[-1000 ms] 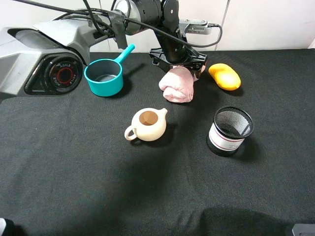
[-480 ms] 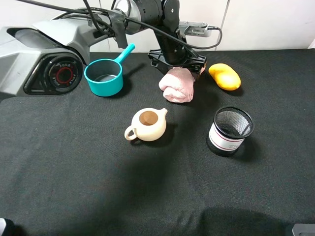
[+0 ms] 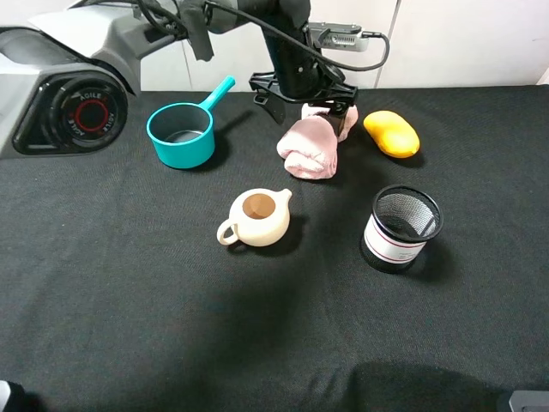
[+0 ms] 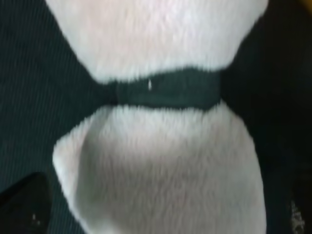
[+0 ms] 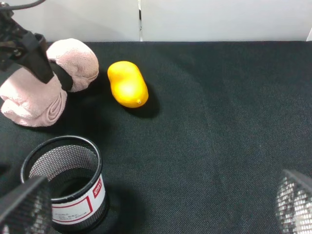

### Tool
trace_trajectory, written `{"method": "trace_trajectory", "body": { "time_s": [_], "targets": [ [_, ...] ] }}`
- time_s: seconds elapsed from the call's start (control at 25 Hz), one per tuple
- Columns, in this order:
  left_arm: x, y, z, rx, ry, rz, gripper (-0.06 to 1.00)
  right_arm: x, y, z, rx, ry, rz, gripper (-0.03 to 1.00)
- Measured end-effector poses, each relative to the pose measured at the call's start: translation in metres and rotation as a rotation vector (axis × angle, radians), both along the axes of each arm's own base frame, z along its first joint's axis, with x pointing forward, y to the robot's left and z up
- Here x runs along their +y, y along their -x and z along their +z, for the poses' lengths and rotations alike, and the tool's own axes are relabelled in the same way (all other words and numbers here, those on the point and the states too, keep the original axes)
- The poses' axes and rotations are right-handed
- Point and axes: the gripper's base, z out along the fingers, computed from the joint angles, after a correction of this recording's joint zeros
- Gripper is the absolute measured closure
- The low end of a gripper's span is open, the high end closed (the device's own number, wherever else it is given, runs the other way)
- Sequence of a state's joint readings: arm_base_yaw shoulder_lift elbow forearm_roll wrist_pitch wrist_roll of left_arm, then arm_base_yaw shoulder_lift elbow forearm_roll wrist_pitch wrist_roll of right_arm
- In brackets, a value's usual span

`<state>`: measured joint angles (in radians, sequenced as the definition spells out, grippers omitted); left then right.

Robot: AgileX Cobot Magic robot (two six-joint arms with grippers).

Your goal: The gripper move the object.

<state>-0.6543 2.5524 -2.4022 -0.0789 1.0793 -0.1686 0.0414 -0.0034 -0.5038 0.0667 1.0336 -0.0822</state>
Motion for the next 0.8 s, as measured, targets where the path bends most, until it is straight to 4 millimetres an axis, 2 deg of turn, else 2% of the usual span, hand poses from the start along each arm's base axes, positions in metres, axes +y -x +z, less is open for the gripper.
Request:
{"method": "trace_trajectory", "body": {
  "time_s": [0.2, 0.8],
  "targets": [
    [0.006, 0.008, 0.018, 0.045, -0.028, -0.007, -0.02, 0.0, 0.0, 0.0, 0.0, 0.0, 0.0, 0.27],
    [0.01, 0.014, 0.061, -0.019, 0.022, -0.007, -0.02, 0.0, 0.0, 0.0, -0.001, -0.003, 0.002, 0.27]
  ]
}}
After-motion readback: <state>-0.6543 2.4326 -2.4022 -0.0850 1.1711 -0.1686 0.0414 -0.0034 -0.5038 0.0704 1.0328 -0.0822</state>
